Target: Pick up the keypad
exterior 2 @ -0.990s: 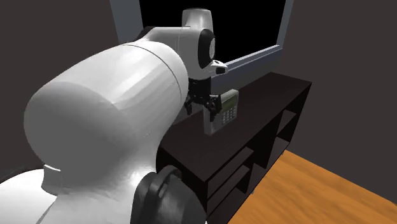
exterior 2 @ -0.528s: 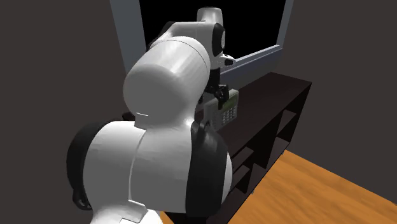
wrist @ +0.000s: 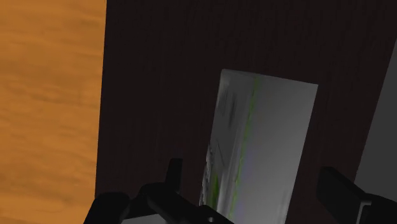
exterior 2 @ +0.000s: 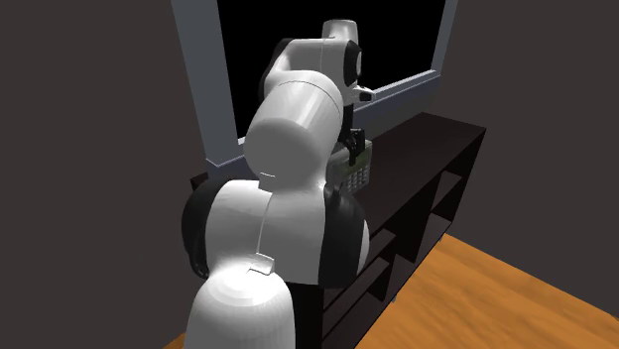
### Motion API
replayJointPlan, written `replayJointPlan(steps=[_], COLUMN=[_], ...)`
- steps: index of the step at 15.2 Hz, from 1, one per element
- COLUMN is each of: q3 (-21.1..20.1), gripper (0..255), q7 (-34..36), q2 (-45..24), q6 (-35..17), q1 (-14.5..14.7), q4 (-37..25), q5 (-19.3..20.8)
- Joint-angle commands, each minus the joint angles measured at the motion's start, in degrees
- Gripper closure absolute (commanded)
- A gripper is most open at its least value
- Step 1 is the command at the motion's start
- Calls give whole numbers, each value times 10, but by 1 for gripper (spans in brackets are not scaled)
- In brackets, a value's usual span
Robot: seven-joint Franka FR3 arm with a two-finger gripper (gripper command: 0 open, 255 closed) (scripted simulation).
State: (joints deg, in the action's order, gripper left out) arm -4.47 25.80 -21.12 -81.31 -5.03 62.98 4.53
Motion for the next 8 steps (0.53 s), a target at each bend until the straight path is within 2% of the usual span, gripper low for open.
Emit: replayJointPlan(steps=[1,5,6,8], q3=[0,0,0,0], gripper=[0,0,255,255], q7=[2,3,3,2], q2=[7,16,16,15], q6=[-20,-45,-46,-45], q1=[-1,-2,-2,-2], q4=[27,62,62,60], q5=[-1,-1,-1,-1])
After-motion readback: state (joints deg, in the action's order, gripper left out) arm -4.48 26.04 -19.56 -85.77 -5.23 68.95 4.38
